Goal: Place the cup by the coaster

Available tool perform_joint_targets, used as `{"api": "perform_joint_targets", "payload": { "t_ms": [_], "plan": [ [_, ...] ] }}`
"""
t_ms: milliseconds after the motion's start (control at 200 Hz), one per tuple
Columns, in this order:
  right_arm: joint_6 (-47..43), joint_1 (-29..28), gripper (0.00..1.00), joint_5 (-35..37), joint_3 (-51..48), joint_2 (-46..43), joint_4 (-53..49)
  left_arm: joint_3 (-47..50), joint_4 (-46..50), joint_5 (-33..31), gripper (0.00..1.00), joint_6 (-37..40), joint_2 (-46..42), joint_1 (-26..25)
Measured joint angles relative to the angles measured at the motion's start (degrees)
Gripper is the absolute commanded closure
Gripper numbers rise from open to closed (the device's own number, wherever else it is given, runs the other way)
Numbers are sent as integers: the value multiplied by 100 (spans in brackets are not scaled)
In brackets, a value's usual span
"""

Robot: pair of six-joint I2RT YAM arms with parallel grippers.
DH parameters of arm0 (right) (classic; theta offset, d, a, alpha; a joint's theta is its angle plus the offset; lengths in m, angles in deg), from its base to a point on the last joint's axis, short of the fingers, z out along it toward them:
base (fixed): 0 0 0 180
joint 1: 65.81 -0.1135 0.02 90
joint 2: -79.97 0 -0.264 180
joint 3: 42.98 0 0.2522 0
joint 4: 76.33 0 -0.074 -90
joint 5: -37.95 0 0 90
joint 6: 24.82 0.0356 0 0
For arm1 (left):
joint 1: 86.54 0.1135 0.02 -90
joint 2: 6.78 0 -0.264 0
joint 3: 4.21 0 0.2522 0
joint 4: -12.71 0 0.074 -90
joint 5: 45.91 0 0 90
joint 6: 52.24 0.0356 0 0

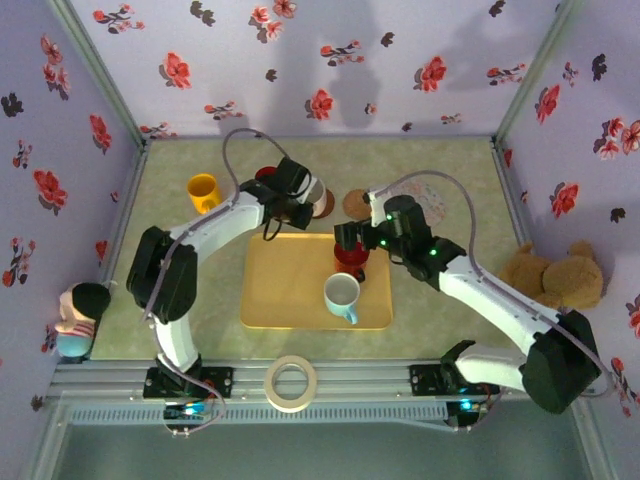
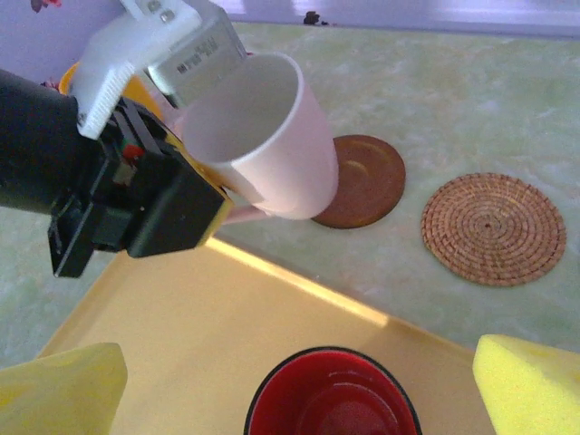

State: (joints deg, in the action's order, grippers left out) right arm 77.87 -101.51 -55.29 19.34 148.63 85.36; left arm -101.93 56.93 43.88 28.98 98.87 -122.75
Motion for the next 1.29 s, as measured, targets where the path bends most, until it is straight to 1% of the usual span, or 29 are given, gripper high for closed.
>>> {"api": "perform_joint_targets", "payload": {
  "t_ms": [295,770,1125,1295],
  "plan": [
    [0,157,1,33,94,330,103,-706,24,90,100,299,658,127],
    [4,555,1,4,101,481,140,-1572,319,90,100,494,1519,227],
    [48,658,1,-127,101,713,144,-1762,520,87,100,501,1655,306],
    [46,664,1,-160,101,721,142,-1823,518,87,95,514,1749,317]
  ]
}}
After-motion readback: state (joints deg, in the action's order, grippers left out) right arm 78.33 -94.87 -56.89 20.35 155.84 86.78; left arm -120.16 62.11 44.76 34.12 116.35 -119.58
